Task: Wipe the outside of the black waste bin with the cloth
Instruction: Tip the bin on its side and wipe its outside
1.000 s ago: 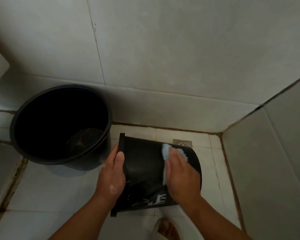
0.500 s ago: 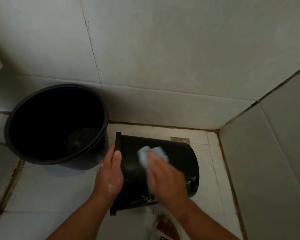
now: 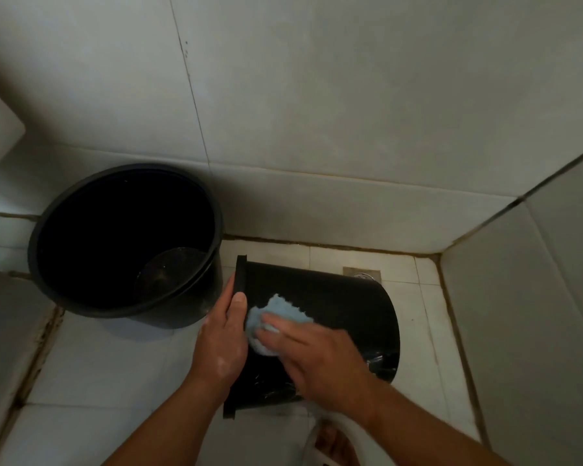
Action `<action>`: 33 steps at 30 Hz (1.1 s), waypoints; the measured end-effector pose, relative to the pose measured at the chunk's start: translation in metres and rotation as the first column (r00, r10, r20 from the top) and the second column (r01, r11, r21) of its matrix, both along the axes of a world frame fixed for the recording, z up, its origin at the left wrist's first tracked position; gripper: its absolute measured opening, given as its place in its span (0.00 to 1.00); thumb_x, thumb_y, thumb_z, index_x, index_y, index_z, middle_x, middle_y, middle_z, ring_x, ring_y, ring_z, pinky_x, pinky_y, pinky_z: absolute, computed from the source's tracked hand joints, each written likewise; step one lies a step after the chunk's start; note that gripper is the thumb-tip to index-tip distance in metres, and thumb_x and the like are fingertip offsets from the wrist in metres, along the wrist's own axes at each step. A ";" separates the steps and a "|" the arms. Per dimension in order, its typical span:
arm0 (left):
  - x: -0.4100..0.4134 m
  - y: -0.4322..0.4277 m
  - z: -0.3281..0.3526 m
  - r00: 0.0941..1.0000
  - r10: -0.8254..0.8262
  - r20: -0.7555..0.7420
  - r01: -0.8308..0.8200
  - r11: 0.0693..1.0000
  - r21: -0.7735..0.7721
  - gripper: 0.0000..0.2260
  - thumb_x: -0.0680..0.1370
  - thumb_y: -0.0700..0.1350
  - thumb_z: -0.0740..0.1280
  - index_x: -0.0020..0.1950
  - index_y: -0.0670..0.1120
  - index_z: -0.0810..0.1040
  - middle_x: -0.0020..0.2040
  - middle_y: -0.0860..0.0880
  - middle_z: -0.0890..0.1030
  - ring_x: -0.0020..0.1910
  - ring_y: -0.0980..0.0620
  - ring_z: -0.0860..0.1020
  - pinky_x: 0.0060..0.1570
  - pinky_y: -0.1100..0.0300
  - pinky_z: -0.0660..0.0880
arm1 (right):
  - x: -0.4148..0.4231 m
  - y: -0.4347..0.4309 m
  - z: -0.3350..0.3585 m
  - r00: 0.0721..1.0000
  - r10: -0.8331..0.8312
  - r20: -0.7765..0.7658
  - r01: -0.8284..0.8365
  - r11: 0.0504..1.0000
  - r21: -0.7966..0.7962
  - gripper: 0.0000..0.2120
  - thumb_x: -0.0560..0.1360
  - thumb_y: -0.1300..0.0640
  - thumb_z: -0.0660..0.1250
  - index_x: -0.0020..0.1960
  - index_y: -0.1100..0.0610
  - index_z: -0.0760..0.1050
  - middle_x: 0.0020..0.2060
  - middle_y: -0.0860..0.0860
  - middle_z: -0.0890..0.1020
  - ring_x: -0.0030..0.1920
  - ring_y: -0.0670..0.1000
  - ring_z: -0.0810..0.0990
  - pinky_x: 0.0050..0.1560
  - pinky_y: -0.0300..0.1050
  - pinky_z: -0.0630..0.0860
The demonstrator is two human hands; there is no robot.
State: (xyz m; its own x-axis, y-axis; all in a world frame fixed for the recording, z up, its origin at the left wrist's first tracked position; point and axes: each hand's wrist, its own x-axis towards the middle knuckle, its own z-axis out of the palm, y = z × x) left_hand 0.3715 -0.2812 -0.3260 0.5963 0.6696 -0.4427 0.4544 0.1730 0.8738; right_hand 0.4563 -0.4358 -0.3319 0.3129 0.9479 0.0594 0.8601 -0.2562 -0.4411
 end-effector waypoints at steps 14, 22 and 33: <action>0.004 0.007 -0.005 0.997 0.081 0.019 -0.076 0.982 -0.171 0.19 0.83 0.60 0.57 0.74 0.70 0.66 0.74 0.49 0.73 0.68 0.47 0.75 0.64 0.44 0.76 | 0.011 0.022 0.008 0.993 0.106 -0.051 -0.104 0.994 0.043 0.19 0.83 0.51 0.61 0.73 0.43 0.67 0.74 0.42 0.68 0.69 0.43 0.72 0.69 0.43 0.71; 0.009 0.005 -0.004 0.993 0.116 -0.011 -0.116 0.980 -0.160 0.19 0.82 0.62 0.57 0.74 0.72 0.65 0.71 0.49 0.74 0.65 0.44 0.76 0.65 0.40 0.74 | 0.039 0.026 0.013 0.982 -0.165 -0.094 0.164 0.986 -0.016 0.22 0.82 0.49 0.58 0.75 0.41 0.64 0.75 0.43 0.68 0.73 0.41 0.66 0.74 0.49 0.67; 0.006 0.009 0.001 0.997 0.071 -0.044 -0.075 0.994 -0.086 0.19 0.82 0.64 0.55 0.73 0.73 0.64 0.72 0.48 0.70 0.67 0.44 0.73 0.67 0.42 0.72 | 0.050 -0.010 -0.002 0.924 -0.382 0.016 0.382 0.920 -0.092 0.23 0.82 0.50 0.61 0.77 0.44 0.61 0.73 0.45 0.71 0.69 0.46 0.73 0.69 0.45 0.69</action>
